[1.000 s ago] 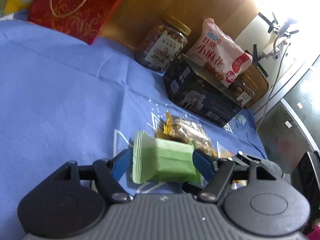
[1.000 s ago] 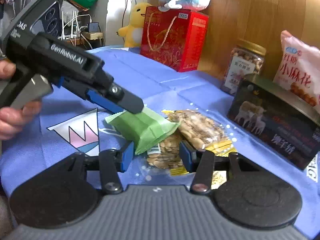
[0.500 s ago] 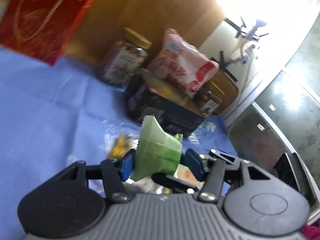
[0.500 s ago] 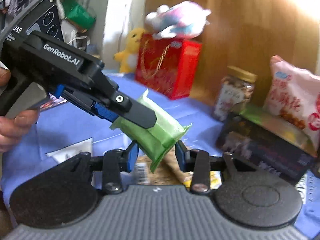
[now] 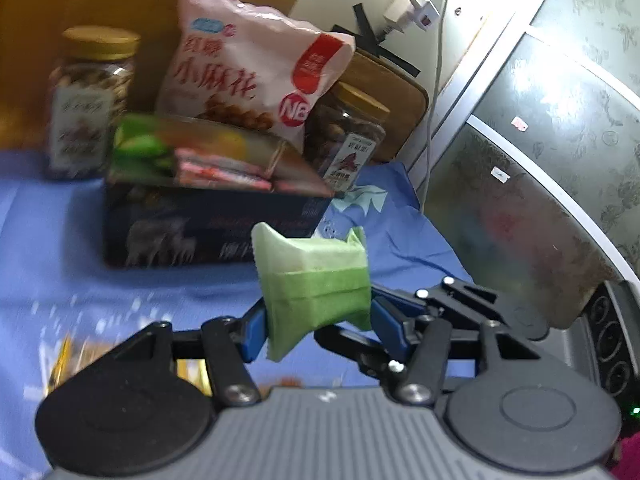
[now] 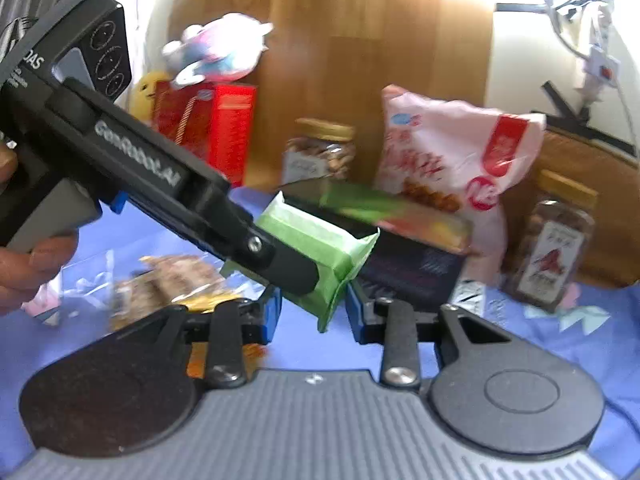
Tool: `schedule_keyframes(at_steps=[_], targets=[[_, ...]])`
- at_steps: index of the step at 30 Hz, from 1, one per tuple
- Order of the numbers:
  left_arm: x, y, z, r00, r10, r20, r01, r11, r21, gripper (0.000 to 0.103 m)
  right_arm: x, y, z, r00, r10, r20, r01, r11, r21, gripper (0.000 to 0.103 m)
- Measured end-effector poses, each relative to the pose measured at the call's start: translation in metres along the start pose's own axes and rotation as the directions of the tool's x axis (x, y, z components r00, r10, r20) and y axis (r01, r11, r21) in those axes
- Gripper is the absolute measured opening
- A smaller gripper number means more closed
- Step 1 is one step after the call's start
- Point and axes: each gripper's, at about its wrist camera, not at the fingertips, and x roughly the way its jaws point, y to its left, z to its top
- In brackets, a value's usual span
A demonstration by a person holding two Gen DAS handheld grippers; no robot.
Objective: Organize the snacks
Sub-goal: 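Carry the green packet over the tin and open the left gripper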
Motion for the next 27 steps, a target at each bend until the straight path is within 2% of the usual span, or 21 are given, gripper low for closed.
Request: schedule_keyframes(at_steps=[5, 8, 13, 16, 23, 27], targets=[[0.006, 0.0, 0.039, 0.999, -0.008, 0.045, 0.008, 1.0, 0.01, 0.054, 0.016, -0.02, 0.019, 0.999, -0.016, 0.042, 0.016, 1.0, 0.02, 0.038], [0.014, 0.006, 0.063, 0.998, 0.012, 0.062, -0.013, 1.0, 0.014, 0.054, 0.035, -0.029, 0.032, 0.999, -0.018, 0.051, 0.015, 0.999, 0.049, 0.038], [0.041, 0.03, 0.099, 0.997, 0.047, 0.053, -0.046, 0.999, -0.022, 0.054, 0.073, -0.052, 0.044, 1.0, 0.016, 0.024, -0.019, 0.99, 0.142, 0.038], [0.056, 0.049, 0.107, 0.997, 0.06, 0.038, -0.058, 0.996, -0.062, 0.054, 0.097, -0.059, 0.045, 1.0, 0.029, -0.008, -0.028, 0.985, 0.171, 0.038], [0.079, 0.075, 0.108, 0.994, 0.106, 0.007, -0.104, 0.989, -0.103, 0.054, 0.128, -0.058, 0.038, 0.999, 0.017, -0.038, -0.012, 0.99, 0.141, 0.038], [0.082, 0.079, 0.108, 0.99, 0.143, 0.006, -0.142, 0.985, -0.095, 0.067, 0.135, -0.059, 0.037, 0.999, 0.015, -0.033, -0.01, 0.991, 0.131, 0.038]])
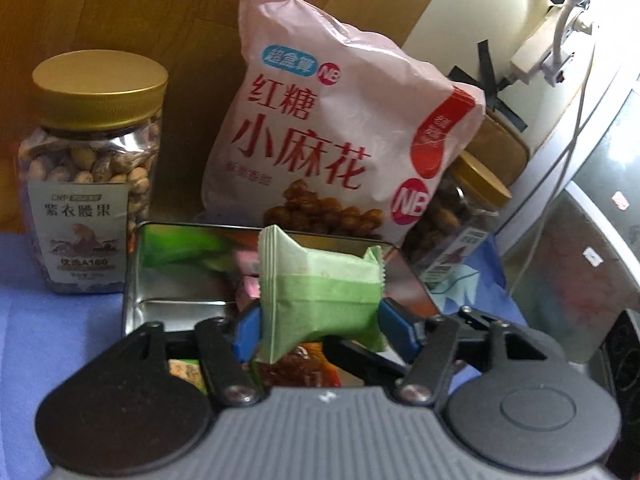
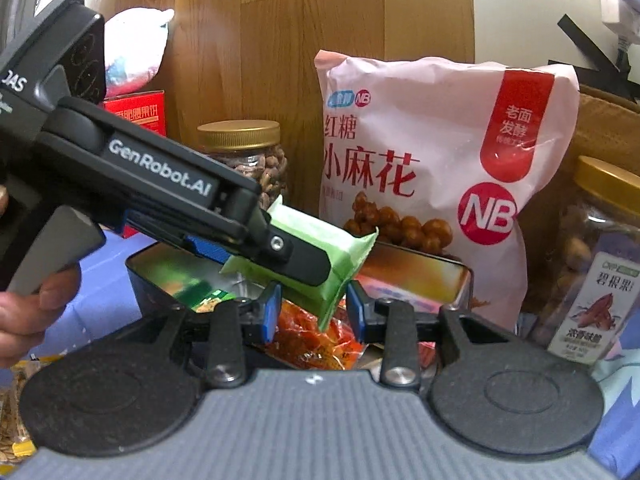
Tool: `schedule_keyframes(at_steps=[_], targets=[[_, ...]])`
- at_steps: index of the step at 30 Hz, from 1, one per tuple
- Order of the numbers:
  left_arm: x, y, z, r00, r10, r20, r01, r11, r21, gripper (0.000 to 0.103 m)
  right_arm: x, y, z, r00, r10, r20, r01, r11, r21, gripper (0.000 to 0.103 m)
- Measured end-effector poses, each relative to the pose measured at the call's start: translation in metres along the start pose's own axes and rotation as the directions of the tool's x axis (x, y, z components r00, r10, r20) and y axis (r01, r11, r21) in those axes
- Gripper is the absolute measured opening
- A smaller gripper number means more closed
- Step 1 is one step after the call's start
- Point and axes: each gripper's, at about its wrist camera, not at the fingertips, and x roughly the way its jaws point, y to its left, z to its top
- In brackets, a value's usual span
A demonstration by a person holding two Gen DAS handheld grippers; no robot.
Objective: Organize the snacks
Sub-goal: 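Carry the green packet over the tin and open the left gripper, then move the left gripper back to the snack packets on the table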
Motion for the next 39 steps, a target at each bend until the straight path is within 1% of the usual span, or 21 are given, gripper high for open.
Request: schedule_keyframes(at_steps=[5, 7, 11, 14, 17, 19, 22, 24, 25, 27, 28, 29, 30, 32, 33, 34, 35, 36, 37, 38, 39], targets=[[-0.007, -0.001, -0.002, 1.0, 0.019, 0.021, -0.019, 1.0, 0.013, 0.069, -0.002, -0.001, -0.002, 1.0, -0.011, 0.005, 0.011, 1.0, 0.005, 0.039], [-0.017, -0.004, -0.003, 0.999, 0.032, 0.045, -0.033, 0.999, 0.022, 0.07, -0.004, -0.004, -0.001, 1.0, -0.017, 0.011, 0.017, 1.0, 0.021, 0.039], [-0.042, -0.01, -0.009, 0.997, 0.021, 0.077, -0.024, 0.999, 0.032, 0.07, -0.018, -0.013, 0.002, 0.998, -0.045, 0.038, 0.042, 0.997, 0.06, 0.038], [-0.063, -0.021, -0.013, 0.996, 0.024, 0.09, -0.03, 0.997, 0.067, 0.07, -0.038, -0.025, 0.013, 0.993, -0.083, 0.083, 0.077, 0.994, 0.072, 0.038], [-0.084, -0.033, -0.015, 0.994, 0.027, 0.102, -0.037, 0.994, 0.099, 0.07, -0.067, -0.044, 0.041, 0.981, -0.129, 0.144, 0.116, 0.988, 0.099, 0.038], [-0.099, -0.039, -0.015, 0.993, 0.022, 0.113, -0.034, 0.994, 0.103, 0.07, -0.092, -0.066, 0.07, 0.966, -0.169, 0.193, 0.137, 0.976, 0.171, 0.038], [-0.124, -0.045, -0.017, 0.991, 0.013, 0.131, -0.027, 0.994, 0.106, 0.07, -0.134, -0.102, 0.114, 0.934, -0.251, 0.253, 0.176, 0.942, 0.284, 0.038], [-0.14, -0.047, -0.021, 0.988, 0.018, 0.151, -0.036, 0.992, 0.12, 0.07, -0.165, -0.12, 0.141, 0.903, -0.307, 0.3, 0.196, 0.917, 0.347, 0.04], [-0.149, -0.047, -0.025, 0.986, 0.022, 0.166, -0.044, 0.991, 0.129, 0.07, -0.185, -0.127, 0.151, 0.884, -0.32, 0.342, 0.181, 0.907, 0.381, 0.04], [-0.161, -0.044, -0.032, 0.983, 0.031, 0.182, -0.056, 0.99, 0.129, 0.072, -0.219, -0.128, 0.159, 0.858, -0.297, 0.42, 0.12, 0.91, 0.398, 0.042], [-0.167, -0.041, -0.037, 0.982, 0.037, 0.185, -0.061, 0.99, 0.124, 0.073, -0.231, -0.123, 0.156, 0.85, -0.276, 0.449, 0.095, 0.918, 0.385, 0.047], [-0.171, -0.036, -0.044, 0.982, 0.047, 0.183, -0.069, 0.991, 0.115, 0.074, -0.24, -0.115, 0.148, 0.849, -0.247, 0.467, 0.069, 0.929, 0.365, 0.049], [-0.174, -0.032, -0.052, 0.982, 0.054, 0.178, -0.074, 0.992, 0.105, 0.074, -0.243, -0.107, 0.138, 0.859, -0.21, 0.467, 0.042, 0.938, 0.343, 0.049], [-0.176, -0.022, -0.066, 0.986, 0.055, 0.155, -0.069, 0.994, 0.085, 0.074, -0.239, -0.09, 0.109, 0.898, -0.123, 0.422, -0.012, 0.953, 0.303, 0.049], [-0.177, -0.019, -0.074, 0.989, 0.049, 0.139, -0.06, 0.996, 0.073, 0.074, -0.232, -0.079, 0.088, 0.923, -0.072, 0.377, -0.042, 0.958, 0.284, 0.049], [-0.177, -0.015, -0.084, 0.992, 0.04, 0.12, -0.048, 0.997, 0.063, 0.074, -0.22, -0.067, 0.065, 0.952, -0.011, 0.305, -0.075, 0.961, 0.267, 0.049], [-0.176, -0.013, -0.096, 0.995, 0.03, 0.097, -0.036, 0.998, 0.051, 0.074, -0.208, -0.057, 0.042, 0.974, 0.039, 0.225, -0.099, 0.96, 0.261, 0.049], [-0.176, -0.011, -0.105, 0.997, 0.021, 0.081, -0.024, 0.999, 0.039, 0.074, -0.193, -0.046, 0.019, 0.986, 0.089, 0.144, -0.125, 0.956, 0.265, 0.049], [-0.174, -0.009, -0.117, 0.999, -0.003, 0.054, 0.002, 1.0, 0.019, 0.074, -0.176, -0.037, -0.003, 0.987, 0.142, 0.07, -0.156, 0.948, 0.277, 0.049], [-0.173, -0.008, -0.126, 0.999, -0.033, 0.031, 0.033, 0.999, 0.002, 0.074, -0.161, -0.027, -0.027, 0.981, 0.194, -0.001, -0.185, 0.935, 0.302, 0.049], [-0.171, -0.006, -0.137, 0.998, -0.067, 0.012, 0.067, 0.997, -0.024, 0.074, -0.151, -0.019, -0.046, 0.972, 0.232, -0.046, -0.205, 0.922, 0.327, 0.049]])
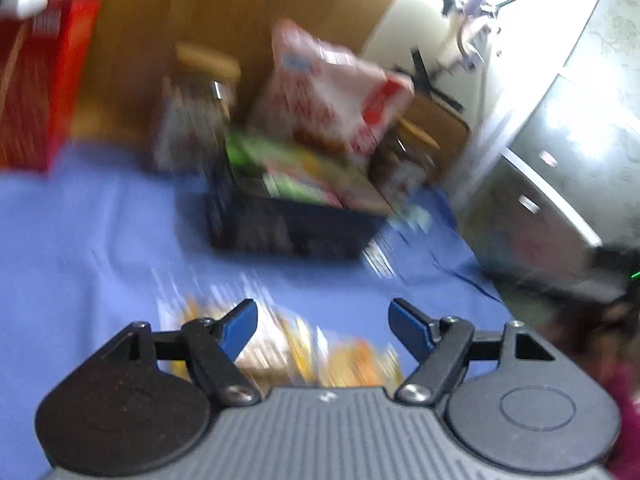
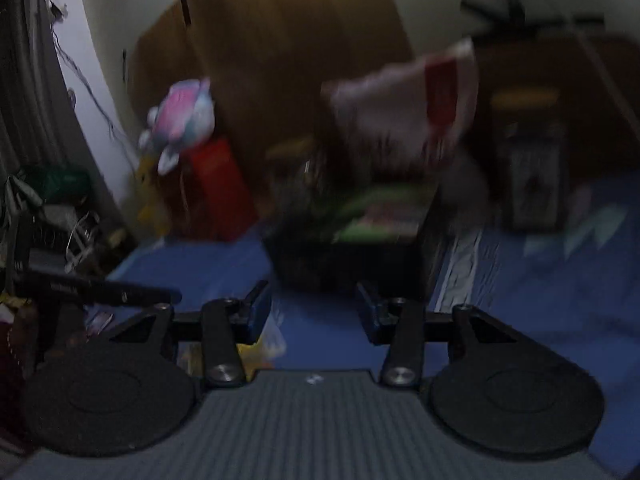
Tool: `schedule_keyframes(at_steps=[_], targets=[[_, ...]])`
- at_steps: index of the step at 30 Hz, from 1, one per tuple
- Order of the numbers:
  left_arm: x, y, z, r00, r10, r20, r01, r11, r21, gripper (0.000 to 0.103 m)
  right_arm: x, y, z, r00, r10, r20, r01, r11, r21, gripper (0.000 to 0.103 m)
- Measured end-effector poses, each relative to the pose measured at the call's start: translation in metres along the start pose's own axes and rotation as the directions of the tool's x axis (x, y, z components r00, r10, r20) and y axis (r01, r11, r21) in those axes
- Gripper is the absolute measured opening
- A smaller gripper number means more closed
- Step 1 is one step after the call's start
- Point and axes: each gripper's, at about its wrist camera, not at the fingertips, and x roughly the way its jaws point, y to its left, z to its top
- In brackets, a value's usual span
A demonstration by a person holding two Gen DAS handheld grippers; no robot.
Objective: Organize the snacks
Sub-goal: 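Move the left gripper back to the snack packets on the table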
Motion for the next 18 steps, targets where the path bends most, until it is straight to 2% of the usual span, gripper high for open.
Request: schedule_keyframes(at_steps=[3, 5, 9, 13, 18], targets=[[0.008, 0.004, -0.026, 0.995, -0.087, -0.046, 0.084, 0.993, -0.081, 0.074, 0.033, -0.005, -0.039, 0.992, 0.035, -0.122, -0.025, 0.996, 0.089, 0.049], [0.014, 0.007, -0.04, 0.992, -0.11, -0.066, 0.101, 0.987, -0.128, 0.074, 0.046, -0.013, -0.05, 0.989, 0.066, -0.132, -0.046, 0.988, 0.149, 0.049], [0.028, 0.015, -0.052, 0.991, -0.104, -0.085, 0.087, 0.979, -0.186, 0.074, 0.064, -0.027, -0.05, 0.984, 0.134, -0.121, -0.096, 0.955, 0.281, 0.049], [0.037, 0.015, -0.047, 0.994, -0.079, -0.069, 0.066, 0.981, -0.181, 0.074, 0.065, -0.016, -0.047, 0.977, 0.183, -0.113, -0.145, 0.947, 0.288, 0.046], [0.061, 0.011, -0.049, 0.982, -0.146, -0.122, 0.12, 0.972, -0.201, 0.074, 0.041, -0.011, -0.057, 0.986, 0.144, -0.09, -0.118, 0.963, 0.241, 0.046]])
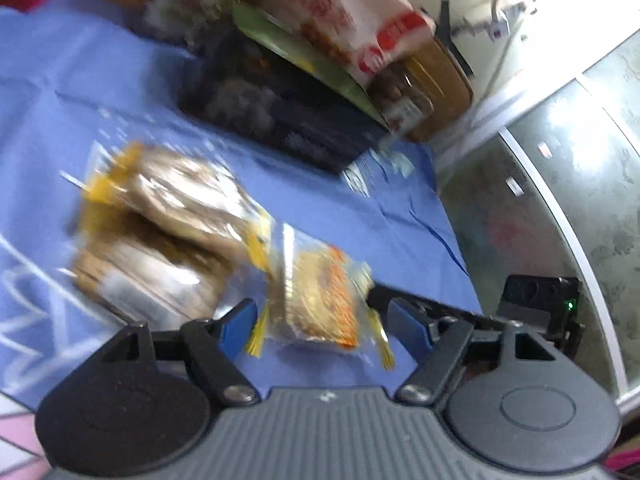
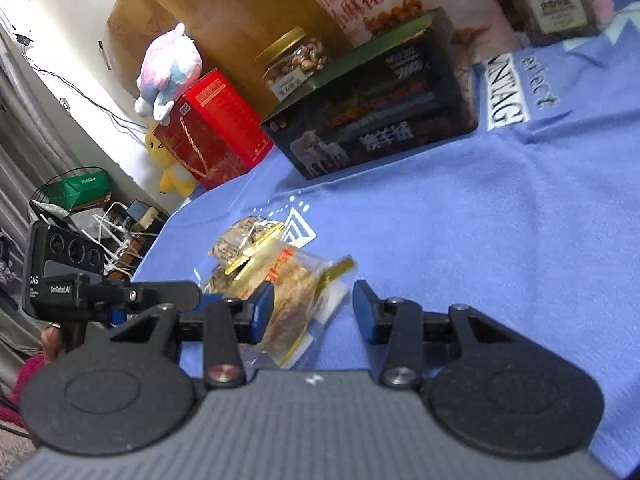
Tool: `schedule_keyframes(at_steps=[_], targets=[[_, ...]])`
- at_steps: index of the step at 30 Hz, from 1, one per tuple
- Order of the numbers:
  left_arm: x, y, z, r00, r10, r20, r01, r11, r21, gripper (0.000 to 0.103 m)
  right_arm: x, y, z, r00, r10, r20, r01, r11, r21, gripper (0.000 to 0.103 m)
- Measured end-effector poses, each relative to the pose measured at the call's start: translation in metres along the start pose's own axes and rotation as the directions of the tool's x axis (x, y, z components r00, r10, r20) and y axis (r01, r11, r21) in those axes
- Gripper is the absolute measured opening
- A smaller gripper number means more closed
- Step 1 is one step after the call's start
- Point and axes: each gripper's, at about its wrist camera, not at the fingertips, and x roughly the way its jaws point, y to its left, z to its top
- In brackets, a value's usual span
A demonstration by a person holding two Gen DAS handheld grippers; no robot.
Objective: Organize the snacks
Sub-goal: 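Move the left gripper back to the snack packets on the table, then position the left gripper around the round yellow-wrapped cake packet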
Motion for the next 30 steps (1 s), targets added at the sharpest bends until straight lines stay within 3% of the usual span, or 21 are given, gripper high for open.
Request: schedule_keyframes(at_steps=[6, 12, 17, 22, 30], targets=[[0.02, -0.036, -0.019, 0.998, 0.059, -0.035, -0.052, 0.984, 0.168, 0.074, -0.017, -0.001, -0.018, 0.998, -0.046, 0.047, 0.048, 0.998, -0.032, 0.047], [0.013, -0.053, -0.032, 0.983, 0.184, 0.013, -0.18, 0.946, 0.268, 0.074, -0.021, 0.0, -0.031, 0.995, -0.046, 0.087, 0.049, 0.999, -0.022, 0.047], [-0.017, -0.044, -0.042, 0.954, 0.28, 0.107, -0.298, 0.919, 0.258, 0.074, -0.021, 0.002, -0.032, 0.993, -0.052, 0.104, 0.055, 0.998, -0.026, 0.048], [-0.034, -0.032, -0.05, 0.933, 0.333, 0.134, -0.355, 0.909, 0.216, 0.074, -0.023, -0.001, -0.035, 0.991, -0.048, 0.127, 0.045, 0.999, 0.027, 0.048], [-0.041, -0.029, -0.054, 0.926, 0.348, 0.149, -0.373, 0.904, 0.209, 0.077, -0.024, 0.006, -0.044, 0.984, -0.063, 0.168, 0.055, 0.997, 0.053, 0.057]])
